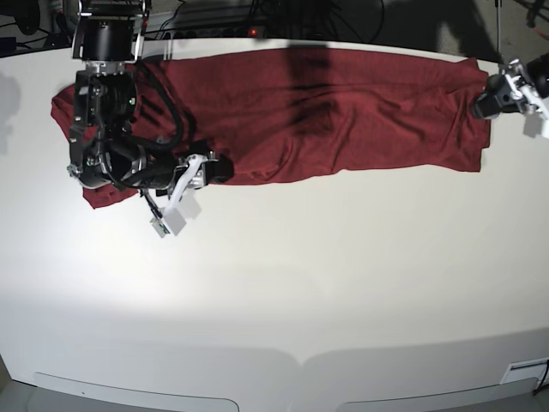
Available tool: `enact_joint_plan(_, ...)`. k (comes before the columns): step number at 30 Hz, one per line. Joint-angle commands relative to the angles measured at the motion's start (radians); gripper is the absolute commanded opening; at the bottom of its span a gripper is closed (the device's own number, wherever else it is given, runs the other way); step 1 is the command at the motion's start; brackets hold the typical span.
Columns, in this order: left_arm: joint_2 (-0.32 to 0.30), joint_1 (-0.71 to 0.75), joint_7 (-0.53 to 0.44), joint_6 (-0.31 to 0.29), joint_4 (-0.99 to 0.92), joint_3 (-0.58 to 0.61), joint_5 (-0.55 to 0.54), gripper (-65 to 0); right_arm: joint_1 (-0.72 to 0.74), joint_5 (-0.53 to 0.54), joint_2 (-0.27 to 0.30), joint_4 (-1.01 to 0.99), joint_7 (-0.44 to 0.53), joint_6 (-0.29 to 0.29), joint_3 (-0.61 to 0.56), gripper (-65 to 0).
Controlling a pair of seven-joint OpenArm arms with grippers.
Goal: Fold the T-shirt properly
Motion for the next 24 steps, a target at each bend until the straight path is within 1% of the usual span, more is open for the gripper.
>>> enact_joint_plan(1,-0.046,-0.008,-0.010,-0.009,0.013,-0.006,-0.022,-40.1,0.020,0.021,0.008,0.016,0.012,0.005,0.002,-34.9)
enact_joint_plan(3,-0.081,-0.009,-0.024,-0.009,0.013,-0.006,-0.022,-40.1,0.019,0.021,0.008,0.016,0.012,0.005,0.002,-34.9)
enact_joint_plan(6,-0.106,-0.009,-0.101,-0.009,0.012,-0.006,-0.022,-40.1,0.019,0.021,0.008,0.016,0.012,0.005,0.002,-34.9)
enact_joint_plan(7,-0.105,-0.009,-0.137,-0.009,0.012,-0.006,0.004,-40.1,0.019,0.021,0.008,0.016,0.012,0.005,0.002,-34.9)
enact_joint_plan(8,-0.098,-0.009,-0.166,-0.009,0.012,-0.006,0.069,-40.1,0.019,0.021,0.008,0.016,0.012,0.005,0.002,-34.9)
enact_joint_plan(11,-0.056,-0.009,-0.199,-0.009,0.012,-0.006,0.226,-40.1,0.019,0.021,0.008,0.016,0.012,0.005,0.002,-34.9)
enact_joint_plan(15,0.015,-0.010,-0.217,-0.009,0.012,-0.006,0.362,-40.1,0.019,0.021,0.008,0.016,0.012,0.005,0.002,-34.9)
enact_joint_plan(17,0.042,-0.009,-0.195,-0.009,0.012,-0.006,0.386,-40.1,0.020,0.021,0.008,0.016,0.012,0.005,0.002,-34.9)
enact_joint_plan(20,0.077,-0.012,-0.122,-0.009,0.012,-0.006,0.384,-40.1,0.019,0.021,0.008,0.016,0.013,0.005,0.002,-34.9)
enact_joint_plan(24,0.129,-0.011,-0.099,-0.009,0.012,-0.005,0.389,-40.1,0.020,0.021,0.008,0.016,0.013,0.005,0.002,-34.9)
